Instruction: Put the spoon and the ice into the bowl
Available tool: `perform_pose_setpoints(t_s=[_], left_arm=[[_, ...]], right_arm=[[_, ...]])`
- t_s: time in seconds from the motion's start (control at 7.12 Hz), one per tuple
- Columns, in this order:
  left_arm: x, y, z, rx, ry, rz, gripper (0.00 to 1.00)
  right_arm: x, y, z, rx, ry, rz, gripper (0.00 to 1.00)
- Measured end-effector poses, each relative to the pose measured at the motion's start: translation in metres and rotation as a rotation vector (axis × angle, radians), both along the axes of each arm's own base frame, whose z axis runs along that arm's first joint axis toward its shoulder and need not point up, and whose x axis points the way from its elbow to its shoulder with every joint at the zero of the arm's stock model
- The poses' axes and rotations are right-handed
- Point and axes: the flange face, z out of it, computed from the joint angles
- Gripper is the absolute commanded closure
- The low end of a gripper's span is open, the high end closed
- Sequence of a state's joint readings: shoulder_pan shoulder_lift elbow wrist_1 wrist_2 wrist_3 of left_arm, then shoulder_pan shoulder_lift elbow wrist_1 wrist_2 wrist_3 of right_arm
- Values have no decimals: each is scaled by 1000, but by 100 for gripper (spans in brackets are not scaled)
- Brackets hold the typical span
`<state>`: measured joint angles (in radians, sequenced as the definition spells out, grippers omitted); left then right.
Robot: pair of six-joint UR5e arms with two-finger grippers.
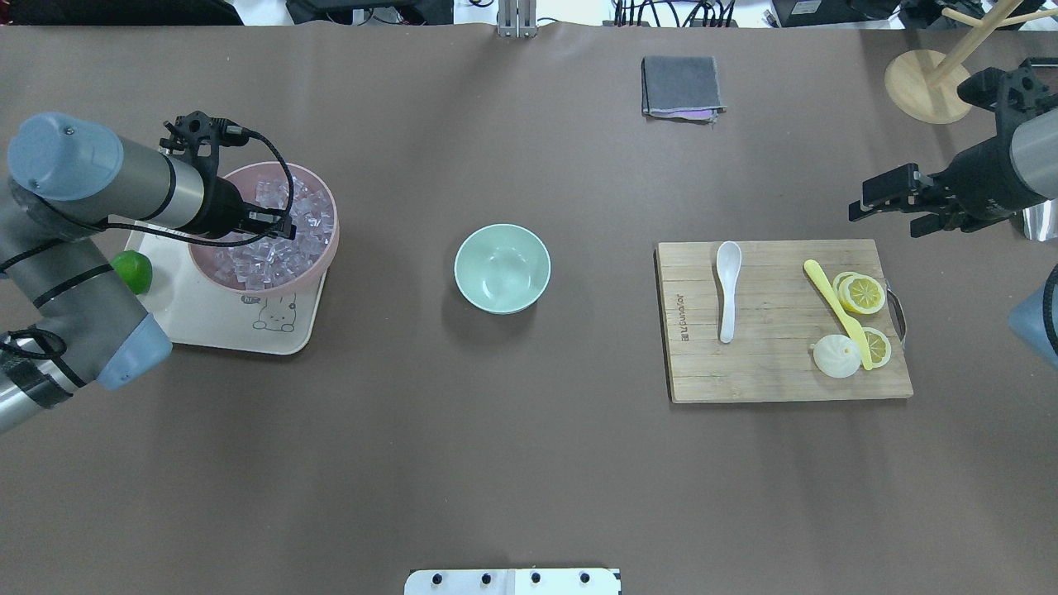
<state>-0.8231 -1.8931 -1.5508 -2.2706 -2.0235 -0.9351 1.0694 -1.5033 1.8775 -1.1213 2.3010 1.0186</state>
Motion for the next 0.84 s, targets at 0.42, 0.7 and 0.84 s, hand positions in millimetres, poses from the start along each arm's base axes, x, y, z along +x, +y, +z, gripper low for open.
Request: perform_pose_setpoints(t_s=[0.42,0.7,0.84], left_arm=[[-8,1,-14,12,21,0,100],[-31,-9,-27,18,46,-16,100],[-39,-12,-35,25,58,-21,100]], right_arm=[[0,0,0,0,-1,-1,0],[-7,1,-2,4,1,-10,0],[-20,4,-4,11,10,-20,0]])
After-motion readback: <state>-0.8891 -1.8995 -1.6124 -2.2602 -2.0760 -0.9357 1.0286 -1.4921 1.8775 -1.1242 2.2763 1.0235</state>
